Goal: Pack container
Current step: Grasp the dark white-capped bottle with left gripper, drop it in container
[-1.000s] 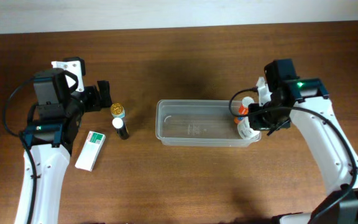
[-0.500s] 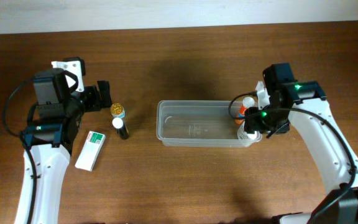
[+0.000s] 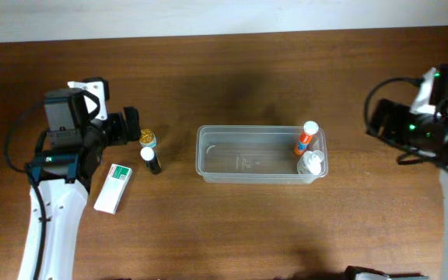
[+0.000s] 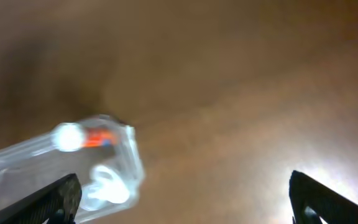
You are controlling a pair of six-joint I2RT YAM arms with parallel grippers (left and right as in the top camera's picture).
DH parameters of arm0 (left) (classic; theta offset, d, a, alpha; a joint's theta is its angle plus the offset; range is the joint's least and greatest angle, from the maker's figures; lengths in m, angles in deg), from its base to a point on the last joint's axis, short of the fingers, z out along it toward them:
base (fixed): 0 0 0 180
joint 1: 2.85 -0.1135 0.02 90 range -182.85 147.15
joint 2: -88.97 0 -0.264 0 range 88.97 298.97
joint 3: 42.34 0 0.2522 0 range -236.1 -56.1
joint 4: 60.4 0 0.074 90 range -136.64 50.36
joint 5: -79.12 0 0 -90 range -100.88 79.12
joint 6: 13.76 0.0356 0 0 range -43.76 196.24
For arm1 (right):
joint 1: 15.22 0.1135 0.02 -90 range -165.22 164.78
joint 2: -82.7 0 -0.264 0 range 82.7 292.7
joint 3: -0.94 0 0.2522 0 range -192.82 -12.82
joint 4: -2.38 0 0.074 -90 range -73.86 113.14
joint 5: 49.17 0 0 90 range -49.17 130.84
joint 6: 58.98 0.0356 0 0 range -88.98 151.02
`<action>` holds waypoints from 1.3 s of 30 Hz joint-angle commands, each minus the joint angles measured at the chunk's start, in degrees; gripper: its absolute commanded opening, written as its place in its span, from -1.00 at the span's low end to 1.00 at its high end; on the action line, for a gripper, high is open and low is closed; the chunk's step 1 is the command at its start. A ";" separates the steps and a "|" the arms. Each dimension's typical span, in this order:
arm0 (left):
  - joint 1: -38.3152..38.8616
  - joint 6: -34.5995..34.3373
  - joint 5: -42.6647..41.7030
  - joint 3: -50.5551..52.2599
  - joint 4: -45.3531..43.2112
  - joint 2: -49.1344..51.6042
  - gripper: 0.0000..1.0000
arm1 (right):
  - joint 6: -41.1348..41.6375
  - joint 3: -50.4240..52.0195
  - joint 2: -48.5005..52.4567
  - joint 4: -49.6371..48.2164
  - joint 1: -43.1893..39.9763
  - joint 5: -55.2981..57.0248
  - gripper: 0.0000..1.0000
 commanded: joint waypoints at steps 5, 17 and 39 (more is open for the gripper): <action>4.11 0.07 -0.98 -1.33 4.72 7.10 0.99 | 0.57 4.31 7.91 2.60 -6.03 -1.03 0.98; 6.16 -0.39 -1.03 -1.31 10.54 14.97 0.78 | -0.85 5.90 12.92 2.78 -6.01 -1.01 0.98; 6.16 -0.39 -1.01 -2.49 11.45 17.27 -0.70 | -1.05 5.90 12.92 2.80 -6.01 -1.01 0.99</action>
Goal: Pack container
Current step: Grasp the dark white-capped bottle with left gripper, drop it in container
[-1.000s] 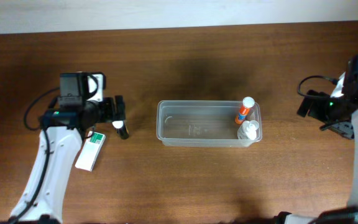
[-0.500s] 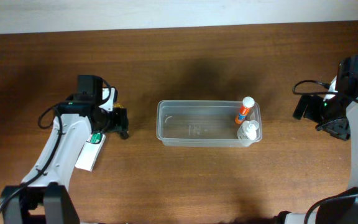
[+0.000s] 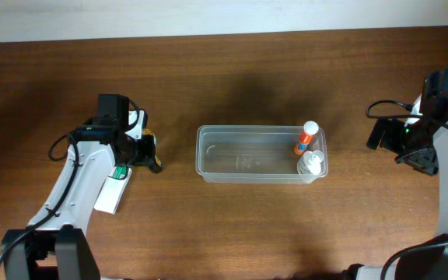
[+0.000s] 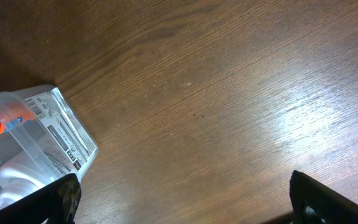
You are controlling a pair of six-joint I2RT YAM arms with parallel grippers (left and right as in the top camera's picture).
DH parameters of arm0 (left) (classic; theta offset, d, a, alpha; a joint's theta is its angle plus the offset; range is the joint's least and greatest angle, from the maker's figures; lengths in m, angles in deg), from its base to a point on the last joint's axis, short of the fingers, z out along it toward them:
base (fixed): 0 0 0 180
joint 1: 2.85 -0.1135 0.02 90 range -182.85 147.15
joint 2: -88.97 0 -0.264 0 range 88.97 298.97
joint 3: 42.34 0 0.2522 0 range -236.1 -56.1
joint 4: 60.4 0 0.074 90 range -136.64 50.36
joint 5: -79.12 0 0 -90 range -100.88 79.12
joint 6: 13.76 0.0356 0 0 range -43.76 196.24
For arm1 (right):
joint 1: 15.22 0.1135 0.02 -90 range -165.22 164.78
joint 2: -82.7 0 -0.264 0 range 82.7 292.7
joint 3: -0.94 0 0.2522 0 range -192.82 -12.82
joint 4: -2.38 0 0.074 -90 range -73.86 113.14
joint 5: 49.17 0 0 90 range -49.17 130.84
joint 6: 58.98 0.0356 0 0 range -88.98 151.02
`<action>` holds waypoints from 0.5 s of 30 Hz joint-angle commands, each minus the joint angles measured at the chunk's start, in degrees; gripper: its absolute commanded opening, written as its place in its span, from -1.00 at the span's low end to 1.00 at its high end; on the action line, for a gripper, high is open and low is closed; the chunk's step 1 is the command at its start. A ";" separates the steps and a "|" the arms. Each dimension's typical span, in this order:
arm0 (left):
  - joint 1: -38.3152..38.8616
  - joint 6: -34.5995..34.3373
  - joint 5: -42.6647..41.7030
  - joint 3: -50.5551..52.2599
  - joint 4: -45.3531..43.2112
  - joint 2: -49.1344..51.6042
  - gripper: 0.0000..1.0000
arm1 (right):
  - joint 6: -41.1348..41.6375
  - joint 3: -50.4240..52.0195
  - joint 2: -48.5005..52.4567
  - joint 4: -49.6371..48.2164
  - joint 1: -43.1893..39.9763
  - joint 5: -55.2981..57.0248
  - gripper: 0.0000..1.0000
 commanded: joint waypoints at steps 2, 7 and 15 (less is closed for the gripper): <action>0.04 0.24 -0.66 -4.48 0.42 -0.07 -0.74 | -0.52 0.28 0.22 0.20 -0.31 -0.50 0.99; 2.99 0.26 -0.63 -16.41 3.89 -3.19 -0.82 | -0.52 0.28 0.22 0.31 -0.31 -0.50 0.99; 16.81 0.24 0.74 -28.89 3.56 -3.63 -0.88 | -0.52 0.28 0.22 0.24 -0.31 -0.52 0.99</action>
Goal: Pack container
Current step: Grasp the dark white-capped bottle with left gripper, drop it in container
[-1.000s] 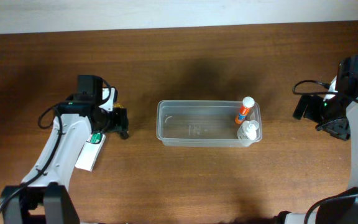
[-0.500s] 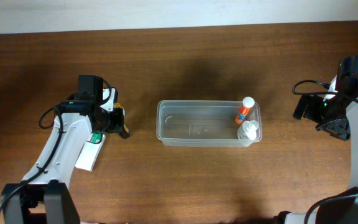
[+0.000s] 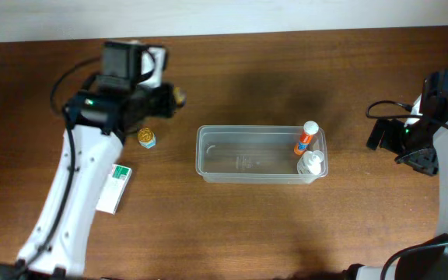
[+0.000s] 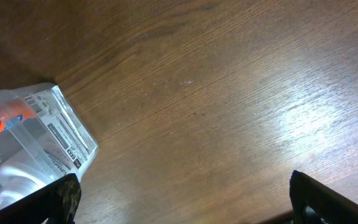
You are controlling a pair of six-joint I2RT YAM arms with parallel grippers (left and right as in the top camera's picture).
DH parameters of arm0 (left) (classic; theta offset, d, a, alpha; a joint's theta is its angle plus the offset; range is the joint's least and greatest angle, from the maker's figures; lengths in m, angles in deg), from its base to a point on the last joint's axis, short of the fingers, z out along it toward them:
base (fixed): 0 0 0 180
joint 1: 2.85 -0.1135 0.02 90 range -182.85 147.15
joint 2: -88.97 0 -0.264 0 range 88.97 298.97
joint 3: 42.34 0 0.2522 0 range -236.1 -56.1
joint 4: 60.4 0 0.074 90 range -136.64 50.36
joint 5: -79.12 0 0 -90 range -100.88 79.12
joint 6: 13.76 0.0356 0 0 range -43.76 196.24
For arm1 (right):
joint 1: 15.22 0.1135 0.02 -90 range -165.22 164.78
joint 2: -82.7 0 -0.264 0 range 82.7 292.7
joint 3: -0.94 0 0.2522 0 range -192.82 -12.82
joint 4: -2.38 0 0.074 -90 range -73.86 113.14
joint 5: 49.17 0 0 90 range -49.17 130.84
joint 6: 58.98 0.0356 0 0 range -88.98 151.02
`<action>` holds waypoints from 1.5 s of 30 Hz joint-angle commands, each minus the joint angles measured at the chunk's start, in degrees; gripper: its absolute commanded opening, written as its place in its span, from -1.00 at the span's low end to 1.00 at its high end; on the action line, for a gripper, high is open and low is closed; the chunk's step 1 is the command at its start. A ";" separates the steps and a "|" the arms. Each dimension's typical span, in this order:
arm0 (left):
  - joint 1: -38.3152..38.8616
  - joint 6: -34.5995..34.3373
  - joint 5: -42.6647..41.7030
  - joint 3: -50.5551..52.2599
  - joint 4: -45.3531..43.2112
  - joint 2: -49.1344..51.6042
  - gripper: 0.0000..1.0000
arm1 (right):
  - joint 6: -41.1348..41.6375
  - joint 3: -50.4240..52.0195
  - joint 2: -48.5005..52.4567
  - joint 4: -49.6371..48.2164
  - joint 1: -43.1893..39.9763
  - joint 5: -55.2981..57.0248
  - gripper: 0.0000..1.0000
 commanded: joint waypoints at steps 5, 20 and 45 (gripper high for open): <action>14.62 -0.22 1.14 -1.81 -0.98 1.99 -0.89 | -0.50 0.22 0.22 0.04 -0.31 -0.37 0.99; 31.87 -3.61 1.16 -1.81 -6.67 18.47 -0.88 | -0.44 0.22 0.22 0.24 -0.26 -0.44 1.00; 31.28 -2.29 5.64 -15.43 -1.66 19.02 0.99 | -0.33 0.22 0.22 0.28 -0.26 -1.42 1.00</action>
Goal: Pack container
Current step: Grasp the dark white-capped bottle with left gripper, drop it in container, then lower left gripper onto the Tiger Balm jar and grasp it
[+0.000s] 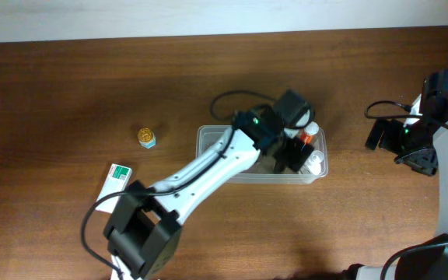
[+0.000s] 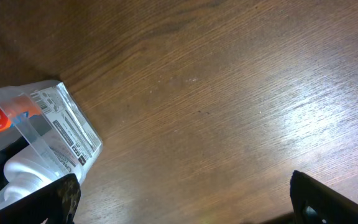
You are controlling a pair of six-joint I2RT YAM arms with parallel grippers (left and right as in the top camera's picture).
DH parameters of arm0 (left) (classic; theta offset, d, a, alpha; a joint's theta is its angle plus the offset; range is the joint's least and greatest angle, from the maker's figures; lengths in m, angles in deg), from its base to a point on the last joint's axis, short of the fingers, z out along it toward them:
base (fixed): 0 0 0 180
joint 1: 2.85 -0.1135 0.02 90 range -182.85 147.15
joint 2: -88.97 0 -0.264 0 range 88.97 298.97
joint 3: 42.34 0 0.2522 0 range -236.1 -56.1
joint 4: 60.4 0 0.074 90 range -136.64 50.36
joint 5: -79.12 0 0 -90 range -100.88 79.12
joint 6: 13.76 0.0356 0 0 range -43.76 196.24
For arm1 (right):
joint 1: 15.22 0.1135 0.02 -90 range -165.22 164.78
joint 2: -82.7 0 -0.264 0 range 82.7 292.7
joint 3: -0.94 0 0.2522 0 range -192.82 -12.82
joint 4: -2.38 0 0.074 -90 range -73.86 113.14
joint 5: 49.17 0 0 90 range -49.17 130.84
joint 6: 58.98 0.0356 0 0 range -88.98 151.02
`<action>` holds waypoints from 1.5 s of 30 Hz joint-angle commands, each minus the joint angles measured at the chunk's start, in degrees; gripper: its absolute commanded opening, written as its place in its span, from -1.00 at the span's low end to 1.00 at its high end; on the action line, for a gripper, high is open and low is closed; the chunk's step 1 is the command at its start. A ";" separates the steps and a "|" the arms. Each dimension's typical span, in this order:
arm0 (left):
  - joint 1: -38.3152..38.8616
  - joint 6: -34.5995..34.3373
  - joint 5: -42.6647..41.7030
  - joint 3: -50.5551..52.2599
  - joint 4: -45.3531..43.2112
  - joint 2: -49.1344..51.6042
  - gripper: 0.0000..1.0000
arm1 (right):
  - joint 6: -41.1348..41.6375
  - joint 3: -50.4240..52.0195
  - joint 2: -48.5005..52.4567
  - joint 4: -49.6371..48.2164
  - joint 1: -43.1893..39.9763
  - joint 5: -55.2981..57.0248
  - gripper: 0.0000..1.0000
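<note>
A clear plastic container (image 1: 232, 152) lies mid-table. An orange bottle (image 1: 305, 140) and a white bottle (image 1: 315, 162) stand at its right end. My left gripper (image 1: 290, 158) reaches down into that right end, just left of the two bottles. Its jaws and anything between them are hidden from above. The small black bottle with a white cap does not show anywhere. In the right wrist view the container's corner (image 2: 67, 130) holds a dark shape beside the white bottle (image 2: 23, 174). My right gripper (image 2: 182, 208) hangs open over bare wood, right of the container.
A gold-capped item (image 1: 146, 138) sits on the table left of the container. A white-and-green box (image 1: 116, 173) lies further left, partly under my left arm (image 1: 201, 175), which crosses the table's middle diagonally. My right arm (image 1: 430, 117) stays at the right edge.
My left gripper was up at the far left of the table and is now down inside the container's right end. The right arm has not moved.
My left gripper stood left of the gold-capped item and the black bottle. Then it was down at the black bottle. Then it was farther back, and the black bottle was gone from the table. Now it is inside the container.
</note>
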 commanded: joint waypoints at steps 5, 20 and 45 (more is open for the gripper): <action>-11.58 0.92 9.44 -9.92 8.46 -11.63 0.99 | -0.39 0.17 0.22 0.02 -0.26 -0.35 0.99; -43.36 -3.37 -3.56 -9.75 18.40 4.20 0.99 | -0.39 0.17 0.22 -0.02 -0.26 -0.35 1.00; -43.34 -3.52 0.07 -6.73 29.64 17.14 0.99 | -0.59 0.17 0.22 0.02 -0.26 -0.33 0.99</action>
